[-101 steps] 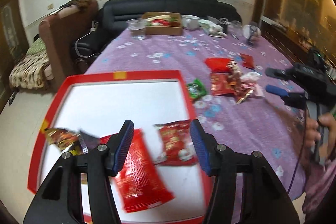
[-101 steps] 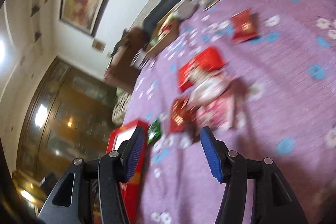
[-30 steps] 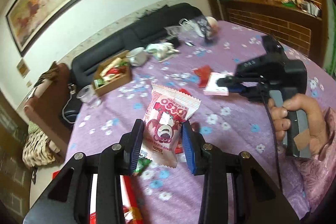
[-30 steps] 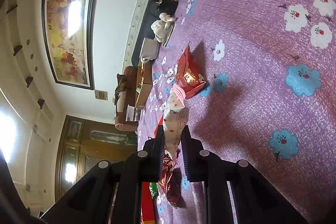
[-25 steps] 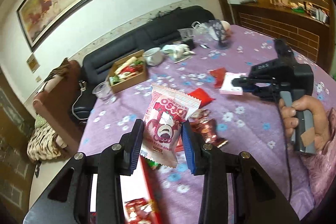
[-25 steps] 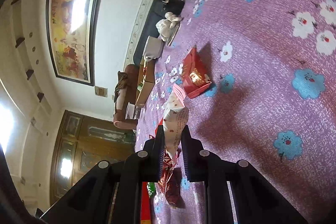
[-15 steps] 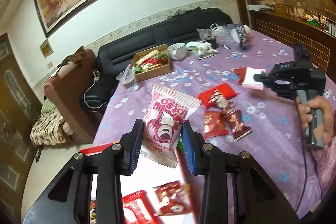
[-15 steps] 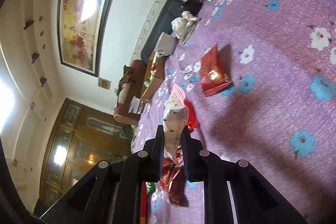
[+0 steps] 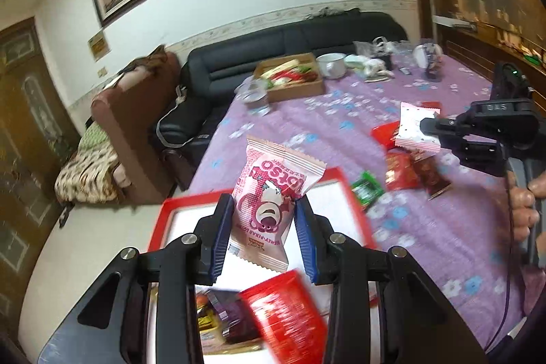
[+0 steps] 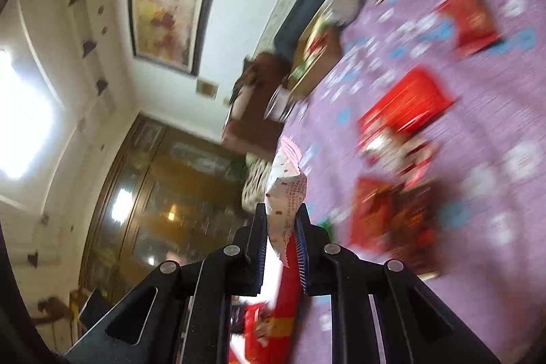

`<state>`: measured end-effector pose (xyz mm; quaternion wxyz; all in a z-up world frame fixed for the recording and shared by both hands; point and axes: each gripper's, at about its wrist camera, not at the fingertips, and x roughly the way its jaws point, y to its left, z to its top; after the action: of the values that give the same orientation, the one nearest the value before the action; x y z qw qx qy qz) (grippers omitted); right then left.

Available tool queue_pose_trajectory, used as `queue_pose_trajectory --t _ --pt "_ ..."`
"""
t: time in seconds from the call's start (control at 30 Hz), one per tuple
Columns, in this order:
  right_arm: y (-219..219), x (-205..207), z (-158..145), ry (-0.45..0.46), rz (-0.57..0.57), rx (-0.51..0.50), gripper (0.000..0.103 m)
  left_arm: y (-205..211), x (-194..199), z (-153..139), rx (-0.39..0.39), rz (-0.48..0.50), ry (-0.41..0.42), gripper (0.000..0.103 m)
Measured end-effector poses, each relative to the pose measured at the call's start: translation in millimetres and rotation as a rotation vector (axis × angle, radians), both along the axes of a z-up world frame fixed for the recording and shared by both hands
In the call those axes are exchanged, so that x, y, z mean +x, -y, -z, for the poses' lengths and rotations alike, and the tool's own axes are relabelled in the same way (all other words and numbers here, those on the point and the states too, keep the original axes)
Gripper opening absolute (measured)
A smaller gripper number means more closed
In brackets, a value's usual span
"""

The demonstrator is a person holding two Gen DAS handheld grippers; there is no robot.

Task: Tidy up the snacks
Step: 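Carry both snacks over the white tray and open both tools to drop them, then grasp a red snack packet with the left tool while the right tool grasps a copper-wrapped candy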

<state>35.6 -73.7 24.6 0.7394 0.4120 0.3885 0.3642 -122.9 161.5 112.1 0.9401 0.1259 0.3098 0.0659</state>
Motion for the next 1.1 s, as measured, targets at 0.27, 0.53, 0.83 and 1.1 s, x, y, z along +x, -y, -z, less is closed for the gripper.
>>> queue_pose_trajectory --t 0.27,0.53,0.83,1.1 --pt "-99.7 -25.4 -2.7 0.022 -0.211 -0.058 0.015 -56.7 -9.0 26.3 -0.062 -0.123 -0.064 0.034" --pt "-167.2 -51.1 6.0 0.049 -0.364 -0.18 0.018 -74.4 -13.2 42.6 -0.09 -0.164 -0.104 0.035" --pt "-156.6 -59.6 -4.2 0.092 -0.361 -0.185 0.041 -84.4 -13.6 41.8 -0.115 -0.228 -0.084 0.065" --pt "-80.7 -32.7 3.9 0.037 -0.165 -0.145 0.041 -58.8 -7.0 42.4 -0.099 -0.155 -0.1 0.065"
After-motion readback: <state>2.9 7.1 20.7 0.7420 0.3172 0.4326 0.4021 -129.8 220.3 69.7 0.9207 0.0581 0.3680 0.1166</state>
